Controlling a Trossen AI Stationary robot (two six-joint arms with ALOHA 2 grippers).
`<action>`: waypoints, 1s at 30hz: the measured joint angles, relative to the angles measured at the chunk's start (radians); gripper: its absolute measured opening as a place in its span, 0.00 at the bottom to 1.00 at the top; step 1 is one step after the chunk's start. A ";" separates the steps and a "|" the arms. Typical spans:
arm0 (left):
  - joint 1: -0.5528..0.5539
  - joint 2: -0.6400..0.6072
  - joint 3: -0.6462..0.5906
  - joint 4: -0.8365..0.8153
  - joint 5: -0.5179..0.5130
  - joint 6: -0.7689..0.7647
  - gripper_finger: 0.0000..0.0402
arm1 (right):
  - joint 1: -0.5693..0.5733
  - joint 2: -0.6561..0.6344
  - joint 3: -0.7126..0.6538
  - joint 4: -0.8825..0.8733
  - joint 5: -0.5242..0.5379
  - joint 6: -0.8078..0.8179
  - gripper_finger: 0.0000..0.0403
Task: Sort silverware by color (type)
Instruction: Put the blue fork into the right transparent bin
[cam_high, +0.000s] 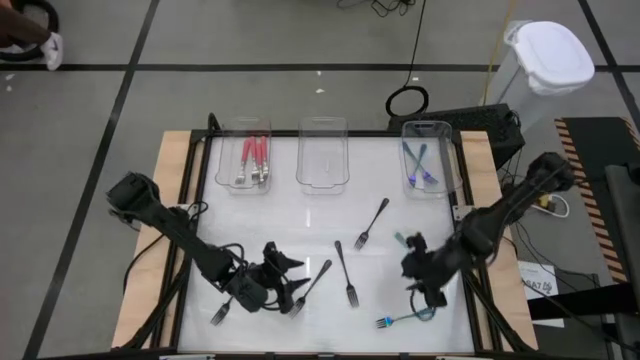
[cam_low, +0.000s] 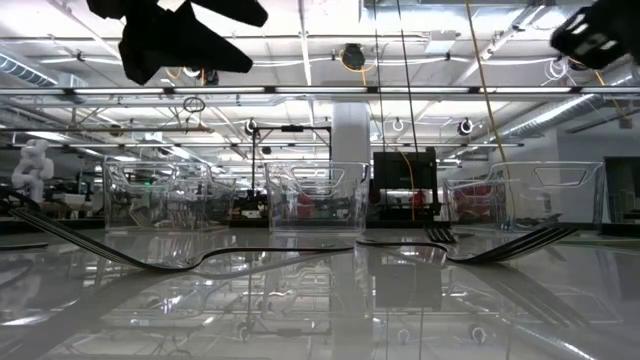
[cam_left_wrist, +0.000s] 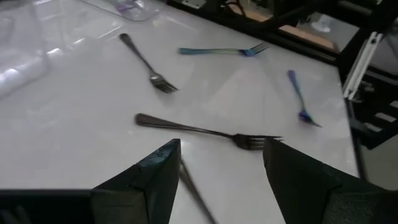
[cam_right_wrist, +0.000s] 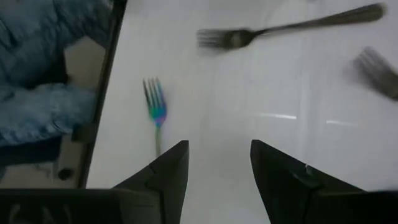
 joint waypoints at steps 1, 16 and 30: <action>-0.003 0.015 0.000 0.025 0.000 -0.001 0.57 | 0.026 0.019 0.000 0.002 0.011 0.011 0.42; -0.015 0.177 0.071 0.242 -0.019 -0.005 0.57 | 0.272 0.315 0.068 0.009 0.093 0.249 0.42; -0.028 0.248 0.182 0.240 -0.021 -0.005 0.57 | 0.290 0.579 0.201 0.005 0.103 0.266 0.42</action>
